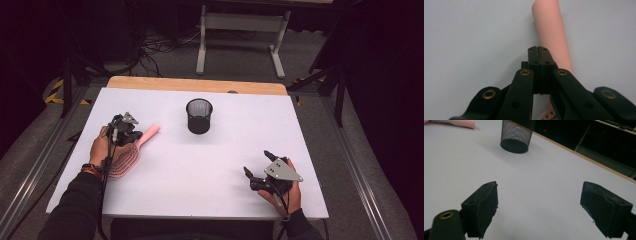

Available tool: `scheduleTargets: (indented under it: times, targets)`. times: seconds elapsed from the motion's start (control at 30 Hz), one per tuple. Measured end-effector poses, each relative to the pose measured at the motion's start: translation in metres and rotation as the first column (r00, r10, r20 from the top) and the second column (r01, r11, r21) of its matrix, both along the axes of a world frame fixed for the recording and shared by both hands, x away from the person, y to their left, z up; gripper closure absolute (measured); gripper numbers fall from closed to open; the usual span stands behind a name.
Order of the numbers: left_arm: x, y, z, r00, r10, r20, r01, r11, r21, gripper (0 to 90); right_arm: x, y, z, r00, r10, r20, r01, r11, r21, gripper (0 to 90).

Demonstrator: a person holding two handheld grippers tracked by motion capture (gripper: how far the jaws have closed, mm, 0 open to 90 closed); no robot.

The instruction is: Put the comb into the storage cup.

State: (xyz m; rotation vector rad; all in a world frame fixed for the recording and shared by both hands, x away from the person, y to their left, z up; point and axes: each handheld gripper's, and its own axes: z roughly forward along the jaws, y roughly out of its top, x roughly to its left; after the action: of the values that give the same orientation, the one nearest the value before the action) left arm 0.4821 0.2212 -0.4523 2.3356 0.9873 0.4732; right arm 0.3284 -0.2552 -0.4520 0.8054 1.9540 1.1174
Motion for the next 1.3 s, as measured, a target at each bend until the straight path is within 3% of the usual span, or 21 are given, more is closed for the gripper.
scheduleTargets:
  times: [0.07,0.1,0.2,0.4,0.5,0.6,0.77,1.1,1.3]
  targets:
    - [0.001,-0.004,0.001,1.0000,-0.004,-0.003,0.004,0.9998,0.021,89.8,0.000,0.000,0.000,1.0000,0.001,-0.001,-0.001,1.000,-0.004,15.3]
    - [0.003,-0.007,0.001,0.9997,-0.014,-0.021,0.014,0.9999,0.002,89.7,0.000,0.001,0.000,1.0000,0.001,0.000,-0.001,1.000,-0.008,15.4]
    - [0.003,-0.013,0.002,0.9991,-0.038,-0.020,0.038,0.9989,0.027,89.7,0.000,0.001,-0.001,1.0000,0.002,-0.003,-0.002,1.000,-0.006,15.4]
    - [-0.001,-0.026,0.005,0.9958,-0.087,-0.027,0.088,0.9955,0.035,89.7,0.002,-0.001,-0.002,0.9999,-0.003,-0.012,0.003,1.000,-0.011,15.5]
    - [-0.005,-0.033,0.006,0.9961,-0.085,-0.021,0.086,0.9937,0.071,89.7,0.002,0.000,-0.003,0.9999,-0.002,-0.015,0.001,1.000,-0.017,15.4]
    - [-0.008,-0.038,0.007,0.9940,-0.106,-0.028,0.108,0.9925,0.058,89.7,0.003,-0.001,-0.005,0.9997,-0.003,-0.024,0.002,1.000,-0.024,15.4]
    - [-0.017,-0.048,0.009,0.9895,-0.144,-0.011,0.144,0.9867,0.074,89.7,0.003,-0.002,-0.005,0.9997,-0.004,-0.024,0.004,1.000,-0.023,15.5]
    - [-0.033,-0.054,0.016,0.9804,-0.197,0.015,0.196,0.9796,0.046,89.7,0.004,-0.002,-0.005,0.9996,-0.002,-0.027,0.002,1.000,-0.026,15.5]
    - [-0.028,-0.056,0.013,0.9847,-0.173,0.021,0.172,0.9834,0.060,89.6,0.004,-0.001,-0.006,0.9995,0.000,-0.032,-0.001,0.999,-0.033,15.4]
